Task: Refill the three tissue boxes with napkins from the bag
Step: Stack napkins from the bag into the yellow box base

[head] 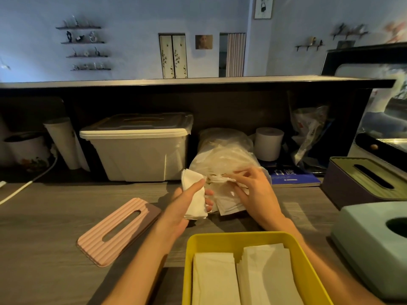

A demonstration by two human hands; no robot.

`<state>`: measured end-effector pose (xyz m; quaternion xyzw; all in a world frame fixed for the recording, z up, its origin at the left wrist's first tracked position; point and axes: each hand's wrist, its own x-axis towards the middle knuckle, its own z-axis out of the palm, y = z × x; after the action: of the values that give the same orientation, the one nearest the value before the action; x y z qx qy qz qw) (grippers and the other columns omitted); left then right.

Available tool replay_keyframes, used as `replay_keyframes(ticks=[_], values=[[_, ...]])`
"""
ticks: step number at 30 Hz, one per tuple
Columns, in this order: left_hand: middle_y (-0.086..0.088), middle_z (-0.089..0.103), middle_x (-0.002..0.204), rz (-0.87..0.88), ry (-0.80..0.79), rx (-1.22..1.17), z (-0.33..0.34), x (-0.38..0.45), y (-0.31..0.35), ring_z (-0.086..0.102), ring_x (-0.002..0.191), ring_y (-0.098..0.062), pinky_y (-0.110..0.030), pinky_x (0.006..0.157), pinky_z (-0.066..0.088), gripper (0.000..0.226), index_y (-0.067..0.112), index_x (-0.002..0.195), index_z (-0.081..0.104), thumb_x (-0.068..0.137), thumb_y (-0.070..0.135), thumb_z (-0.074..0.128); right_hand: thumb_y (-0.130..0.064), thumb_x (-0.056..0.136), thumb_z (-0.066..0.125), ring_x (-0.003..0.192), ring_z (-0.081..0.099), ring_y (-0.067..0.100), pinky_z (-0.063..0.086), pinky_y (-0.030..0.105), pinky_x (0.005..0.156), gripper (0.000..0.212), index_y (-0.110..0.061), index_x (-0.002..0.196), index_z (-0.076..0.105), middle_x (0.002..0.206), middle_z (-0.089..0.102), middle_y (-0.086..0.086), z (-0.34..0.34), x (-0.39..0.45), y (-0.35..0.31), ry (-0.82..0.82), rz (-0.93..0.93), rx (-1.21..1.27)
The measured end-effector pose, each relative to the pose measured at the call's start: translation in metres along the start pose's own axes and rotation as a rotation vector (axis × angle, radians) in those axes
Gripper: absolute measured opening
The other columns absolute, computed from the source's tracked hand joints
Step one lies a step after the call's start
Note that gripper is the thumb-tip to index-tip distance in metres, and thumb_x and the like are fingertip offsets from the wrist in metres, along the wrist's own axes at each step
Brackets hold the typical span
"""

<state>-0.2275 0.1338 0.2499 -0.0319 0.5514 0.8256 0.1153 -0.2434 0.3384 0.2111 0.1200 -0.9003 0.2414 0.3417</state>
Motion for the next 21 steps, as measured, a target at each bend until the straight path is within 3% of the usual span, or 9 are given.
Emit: replay_keyframes(ticks=[4,7,11,14,16,18,20,21], values=[[-0.02,0.065,0.086,0.012,0.014,-0.005,0.002,-0.003,0.002,0.057,0.061,-0.026,-0.032,0.053,0.049,0.029,0.003,0.118,0.057,0.095,0.016,0.068,-0.024,0.097,0.067,0.119,0.053,0.008,0.046,0.025,0.101,0.024,-0.025,0.12,0.073,0.129,0.059,-0.007,-0.015,0.002,-0.01,0.066,-0.105,0.066],[-0.018,0.069,0.085,0.041,0.027,0.02,0.004,-0.006,0.005,0.06,0.062,-0.026,-0.032,0.052,0.052,0.014,0.01,0.104,0.059,0.096,0.018,0.067,-0.02,0.099,0.065,0.106,0.061,-0.004,0.049,0.012,0.089,0.02,-0.032,0.114,0.07,0.111,0.067,-0.024,-0.033,0.002,-0.024,0.081,0.026,0.352],[-0.001,0.072,0.061,0.026,0.014,0.073,0.004,-0.008,0.006,0.066,0.049,-0.015,-0.027,0.05,0.056,0.008,0.018,0.099,0.055,0.099,0.021,0.063,-0.027,0.1,0.063,0.099,0.069,0.002,0.059,0.022,0.083,0.016,-0.034,0.113,0.069,0.103,0.075,-0.014,-0.049,0.005,-0.038,0.028,0.302,0.68],[0.001,0.074,0.063,0.014,-0.011,0.088,0.005,-0.009,0.006,0.068,0.051,-0.013,-0.033,0.059,0.058,0.015,0.017,0.109,0.058,0.098,0.027,0.062,-0.033,0.1,0.062,0.104,0.072,0.011,0.06,0.036,0.091,0.016,-0.031,0.114,0.07,0.107,0.077,-0.009,-0.058,0.009,-0.042,-0.09,0.503,0.917],[0.002,0.072,0.058,-0.032,-0.013,0.018,0.006,-0.009,0.005,0.07,0.059,-0.017,-0.038,0.064,0.056,0.011,0.02,0.103,0.057,0.098,0.028,0.063,-0.032,0.101,0.061,0.107,0.073,0.016,0.059,0.035,0.091,0.023,-0.023,0.12,0.069,0.111,0.077,-0.005,-0.062,0.011,-0.045,-0.215,0.589,1.059],[-0.004,0.073,0.059,-0.123,-0.011,-0.063,0.011,-0.013,0.004,0.07,0.073,-0.027,-0.038,0.057,0.058,0.016,0.02,0.104,0.057,0.096,0.031,0.064,-0.028,0.101,0.06,0.108,0.072,0.02,0.058,0.033,0.091,0.028,-0.012,0.122,0.067,0.114,0.076,0.004,-0.061,0.011,-0.048,-0.275,0.617,1.203],[-0.012,0.072,0.06,-0.196,-0.036,-0.117,0.017,-0.017,0.002,0.071,0.063,-0.032,-0.035,0.044,0.056,0.022,0.014,0.097,0.06,0.097,0.036,0.06,-0.025,0.1,0.063,0.105,0.073,0.02,0.058,0.031,0.09,0.023,-0.01,0.117,0.068,0.11,0.076,0.006,-0.057,0.008,-0.05,-0.293,0.602,1.18],[-0.016,0.073,0.065,-0.224,-0.07,-0.144,0.022,-0.02,0.0,0.072,0.061,-0.032,-0.038,0.05,0.057,0.031,0.01,0.092,0.067,0.099,0.038,0.056,-0.026,0.099,0.065,0.102,0.073,0.019,0.06,0.031,0.089,0.02,-0.013,0.114,0.068,0.107,0.077,0.005,-0.053,0.007,-0.05,-0.292,0.562,1.04]])
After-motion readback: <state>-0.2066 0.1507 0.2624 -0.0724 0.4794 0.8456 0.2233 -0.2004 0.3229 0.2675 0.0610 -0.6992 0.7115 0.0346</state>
